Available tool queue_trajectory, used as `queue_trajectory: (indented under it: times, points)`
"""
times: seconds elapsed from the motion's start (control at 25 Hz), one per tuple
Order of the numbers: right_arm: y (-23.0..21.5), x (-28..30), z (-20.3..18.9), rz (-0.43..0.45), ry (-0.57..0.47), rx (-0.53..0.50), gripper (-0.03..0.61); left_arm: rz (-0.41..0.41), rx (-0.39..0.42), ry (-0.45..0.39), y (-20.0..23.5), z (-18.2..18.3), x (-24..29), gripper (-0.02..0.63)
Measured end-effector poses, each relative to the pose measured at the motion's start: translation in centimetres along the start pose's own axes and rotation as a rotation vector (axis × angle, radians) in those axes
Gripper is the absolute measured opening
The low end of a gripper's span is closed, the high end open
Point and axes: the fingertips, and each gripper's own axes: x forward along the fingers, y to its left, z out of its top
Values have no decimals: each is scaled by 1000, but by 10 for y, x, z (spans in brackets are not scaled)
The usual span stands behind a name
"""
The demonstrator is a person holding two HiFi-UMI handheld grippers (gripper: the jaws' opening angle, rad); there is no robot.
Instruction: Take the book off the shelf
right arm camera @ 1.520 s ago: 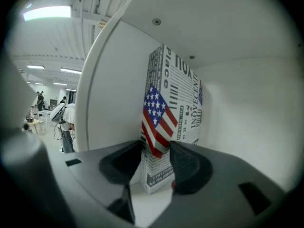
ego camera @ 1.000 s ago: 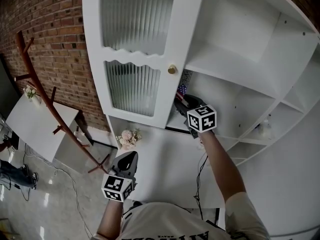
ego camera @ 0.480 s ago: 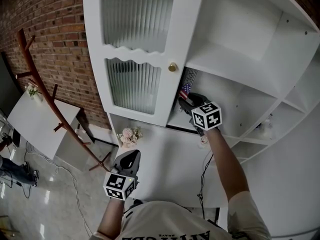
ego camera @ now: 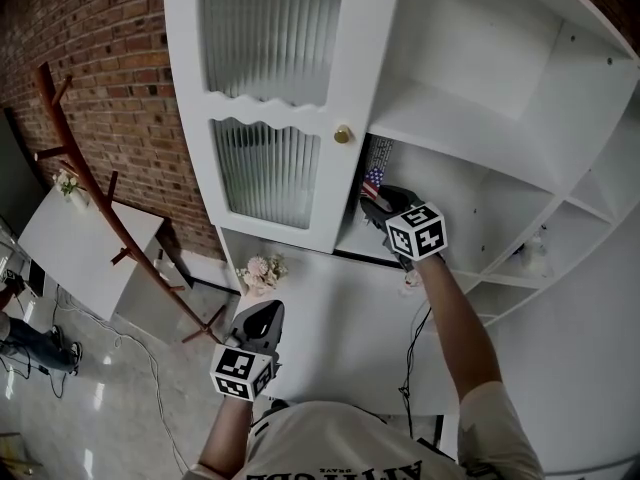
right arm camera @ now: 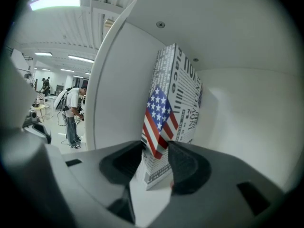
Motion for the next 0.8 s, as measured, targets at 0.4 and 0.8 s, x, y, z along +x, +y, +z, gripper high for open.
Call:
queue_trajectory:
  times: [0.4,0.8]
  points:
    - [1,1,-3,-21,-44,71,201,11,-3,8,4,-5,-5,26]
    - [2,16,-2,-174,-77,139,239,24,3,7,9,-5,-12,26]
